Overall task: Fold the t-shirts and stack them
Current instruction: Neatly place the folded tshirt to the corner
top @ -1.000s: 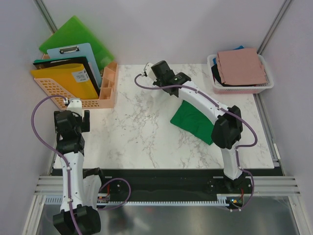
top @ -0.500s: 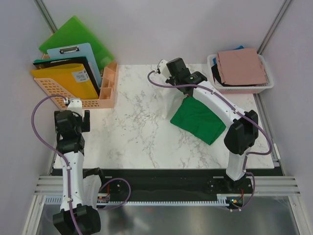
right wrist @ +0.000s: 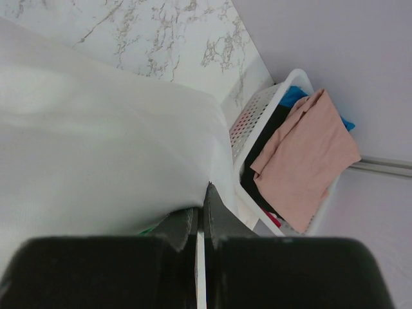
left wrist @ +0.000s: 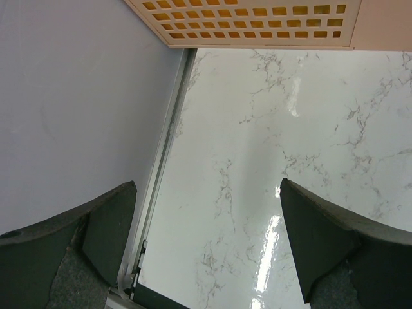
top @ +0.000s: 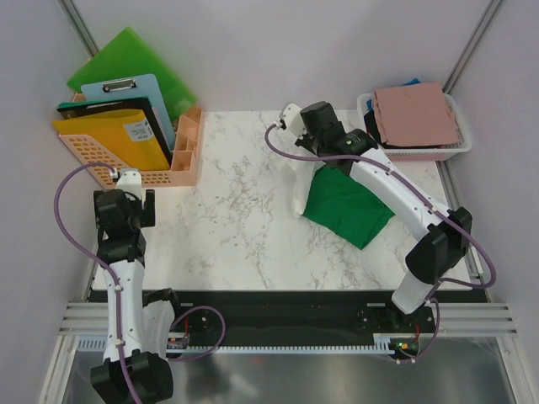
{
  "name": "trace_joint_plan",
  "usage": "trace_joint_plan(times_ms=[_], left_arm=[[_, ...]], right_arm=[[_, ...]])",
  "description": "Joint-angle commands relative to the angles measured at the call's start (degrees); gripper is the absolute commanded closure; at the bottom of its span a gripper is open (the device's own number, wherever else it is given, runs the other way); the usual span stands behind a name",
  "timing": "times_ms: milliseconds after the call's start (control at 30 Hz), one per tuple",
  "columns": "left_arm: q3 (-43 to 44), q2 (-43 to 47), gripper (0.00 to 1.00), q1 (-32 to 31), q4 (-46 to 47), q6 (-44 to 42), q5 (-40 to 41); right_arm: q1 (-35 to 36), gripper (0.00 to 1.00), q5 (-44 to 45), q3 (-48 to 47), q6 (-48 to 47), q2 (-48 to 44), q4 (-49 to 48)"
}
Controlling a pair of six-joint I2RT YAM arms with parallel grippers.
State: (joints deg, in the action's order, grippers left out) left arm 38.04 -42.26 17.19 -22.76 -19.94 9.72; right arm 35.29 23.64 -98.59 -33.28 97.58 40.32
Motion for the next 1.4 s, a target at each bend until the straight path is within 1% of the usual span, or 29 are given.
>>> trace_joint_plan(times_ms=[0,233,533,800,1200,1367], left_arm=[[0.3,0.5,0.00,0.3,0.4,1.7,-1.4],[0.1,1.0,0.00,0.3,0.1,1.7,-1.4],[0.3,0.4,0.00,0.3,0.3,1.9,-1.8],[0.2,0.3,0.00,0.3,0.3,1.8,-2.0],[0.3,0.0,0.00,0.3,0.4,1.8,-2.6],[0.1,0.3,0.00,0.4,0.3,1.8,-2.7]], right_arm=[[0.0,1.00,1.1,-0.1,-1.0,-4.1,-2.3],[0.0,1.00,1.1,2.2,-0.4,-6.6,-1.6],[-0.1,1.00,2.1,7.3,-0.4,-11.8,-1.5],[0.0,1.00,1.2,13.3,2.3,-17.6,-0.8],[0.0,1.00,1.0,28.4,5.9,-28.4,0.4],[0.0,1.00,0.5,36.9,7.3,-32.6,0.7]])
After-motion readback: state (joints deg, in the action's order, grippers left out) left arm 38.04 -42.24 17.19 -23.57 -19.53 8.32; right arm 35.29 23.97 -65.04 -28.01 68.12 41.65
